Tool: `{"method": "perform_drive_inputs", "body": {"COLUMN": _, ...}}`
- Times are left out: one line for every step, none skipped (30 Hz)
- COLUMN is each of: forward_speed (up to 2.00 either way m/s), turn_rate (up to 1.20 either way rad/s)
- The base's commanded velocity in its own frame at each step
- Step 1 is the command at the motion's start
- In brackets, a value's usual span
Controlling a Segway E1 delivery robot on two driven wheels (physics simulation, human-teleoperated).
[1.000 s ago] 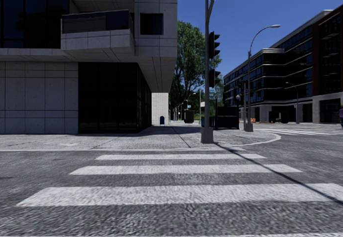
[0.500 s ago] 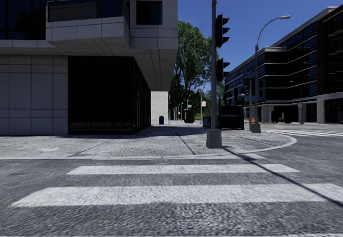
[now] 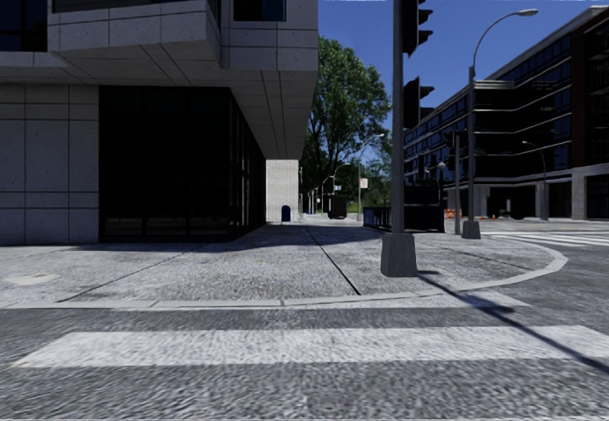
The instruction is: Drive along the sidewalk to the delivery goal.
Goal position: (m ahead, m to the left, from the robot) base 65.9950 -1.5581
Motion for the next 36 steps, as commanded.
{"method": "perform_drive_inputs", "body": {"forward_speed": 2.00, "turn_rate": 0.00}}
{"method": "perform_drive_inputs", "body": {"forward_speed": 2.00, "turn_rate": 0.00}}
{"method": "perform_drive_inputs", "body": {"forward_speed": 2.00, "turn_rate": 0.00}}
{"method": "perform_drive_inputs", "body": {"forward_speed": 2.00, "turn_rate": 0.00}}
{"method": "perform_drive_inputs", "body": {"forward_speed": 2.00, "turn_rate": 0.00}}
{"method": "perform_drive_inputs", "body": {"forward_speed": 2.00, "turn_rate": 0.00}}
{"method": "perform_drive_inputs", "body": {"forward_speed": 2.00, "turn_rate": 0.00}}
{"method": "perform_drive_inputs", "body": {"forward_speed": 2.00, "turn_rate": 0.00}}
{"method": "perform_drive_inputs", "body": {"forward_speed": 2.00, "turn_rate": 0.00}}
{"method": "perform_drive_inputs", "body": {"forward_speed": 2.00, "turn_rate": 0.00}}
{"method": "perform_drive_inputs", "body": {"forward_speed": 2.00, "turn_rate": 0.00}}
{"method": "perform_drive_inputs", "body": {"forward_speed": 2.00, "turn_rate": 0.00}}
{"method": "perform_drive_inputs", "body": {"forward_speed": 2.00, "turn_rate": 0.00}}
{"method": "perform_drive_inputs", "body": {"forward_speed": 2.00, "turn_rate": 0.00}}
{"method": "perform_drive_inputs", "body": {"forward_speed": 2.00, "turn_rate": 0.00}}
{"method": "perform_drive_inputs", "body": {"forward_speed": 2.00, "turn_rate": 0.00}}
{"method": "perform_drive_inputs", "body": {"forward_speed": 2.00, "turn_rate": 0.00}}
{"method": "perform_drive_inputs", "body": {"forward_speed": 2.00, "turn_rate": 0.00}}
{"method": "perform_drive_inputs", "body": {"forward_speed": 2.00, "turn_rate": 0.00}}
{"method": "perform_drive_inputs", "body": {"forward_speed": 2.00, "turn_rate": 0.00}}
{"method": "perform_drive_inputs", "body": {"forward_speed": 2.00, "turn_rate": 0.00}}
{"method": "perform_drive_inputs", "body": {"forward_speed": 2.00, "turn_rate": 0.00}}
{"method": "perform_drive_inputs", "body": {"forward_speed": 2.00, "turn_rate": 0.00}}
{"method": "perform_drive_inputs", "body": {"forward_speed": 2.00, "turn_rate": 0.00}}
{"method": "perform_drive_inputs", "body": {"forward_speed": 2.00, "turn_rate": 0.00}}
{"method": "perform_drive_inputs", "body": {"forward_speed": 2.00, "turn_rate": 0.00}}
{"method": "perform_drive_inputs", "body": {"forward_speed": 1.93, "turn_rate": 0.00}}
{"method": "perform_drive_inputs", "body": {"forward_speed": 1.93, "turn_rate": 0.00}}
{"method": "perform_drive_inputs", "body": {"forward_speed": 1.88, "turn_rate": 0.00}}
{"method": "perform_drive_inputs", "body": {"forward_speed": 1.81, "turn_rate": 0.00}}
{"method": "perform_drive_inputs", "body": {"forward_speed": 1.67, "turn_rate": 0.00}}
{"method": "perform_drive_inputs", "body": {"forward_speed": 1.67, "turn_rate": 0.00}}
{"method": "perform_drive_inputs", "body": {"forward_speed": 1.60, "turn_rate": 0.00}}
{"method": "perform_drive_inputs", "body": {"forward_speed": 1.55, "turn_rate": 0.00}}
{"method": "perform_drive_inputs", "body": {"forward_speed": 1.55, "turn_rate": 0.00}}
{"method": "perform_drive_inputs", "body": {"forward_speed": 1.47, "turn_rate": 0.00}}
